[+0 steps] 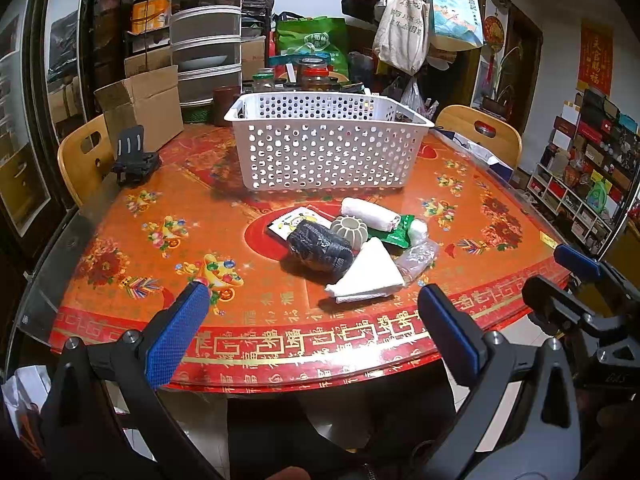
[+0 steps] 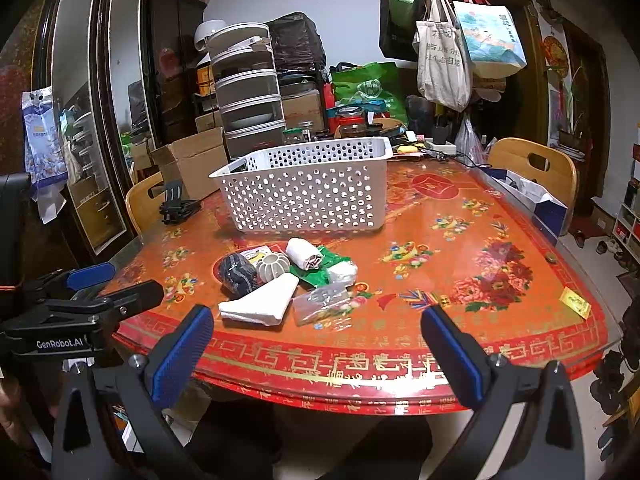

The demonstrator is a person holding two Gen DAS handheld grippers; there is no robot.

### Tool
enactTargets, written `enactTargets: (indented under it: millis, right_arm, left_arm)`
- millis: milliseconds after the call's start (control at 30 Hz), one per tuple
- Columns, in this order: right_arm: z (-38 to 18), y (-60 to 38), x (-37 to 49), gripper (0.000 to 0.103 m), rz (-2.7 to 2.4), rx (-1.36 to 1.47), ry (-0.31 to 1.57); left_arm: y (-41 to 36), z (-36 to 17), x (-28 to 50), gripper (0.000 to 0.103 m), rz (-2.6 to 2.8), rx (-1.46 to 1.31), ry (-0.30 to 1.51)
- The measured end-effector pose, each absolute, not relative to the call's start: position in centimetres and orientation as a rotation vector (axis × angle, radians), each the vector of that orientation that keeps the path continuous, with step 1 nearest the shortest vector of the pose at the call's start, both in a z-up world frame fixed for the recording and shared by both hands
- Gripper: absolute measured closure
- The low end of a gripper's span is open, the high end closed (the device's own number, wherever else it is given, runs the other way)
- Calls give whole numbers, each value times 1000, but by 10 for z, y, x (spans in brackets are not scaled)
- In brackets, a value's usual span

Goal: Organize soft objects

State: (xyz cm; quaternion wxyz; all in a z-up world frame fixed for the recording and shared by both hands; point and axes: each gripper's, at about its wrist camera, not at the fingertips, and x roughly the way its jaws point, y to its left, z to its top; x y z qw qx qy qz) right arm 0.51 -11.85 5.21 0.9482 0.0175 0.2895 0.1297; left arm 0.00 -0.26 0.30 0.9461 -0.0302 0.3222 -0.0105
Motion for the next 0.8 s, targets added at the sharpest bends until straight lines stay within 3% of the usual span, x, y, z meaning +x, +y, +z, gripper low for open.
enactTargets:
  millis: [800]
  right_arm:
    - [49,-116,5,0,269,36,591]
  left_arm:
    - [-3,2,1,0,-23,-62,659]
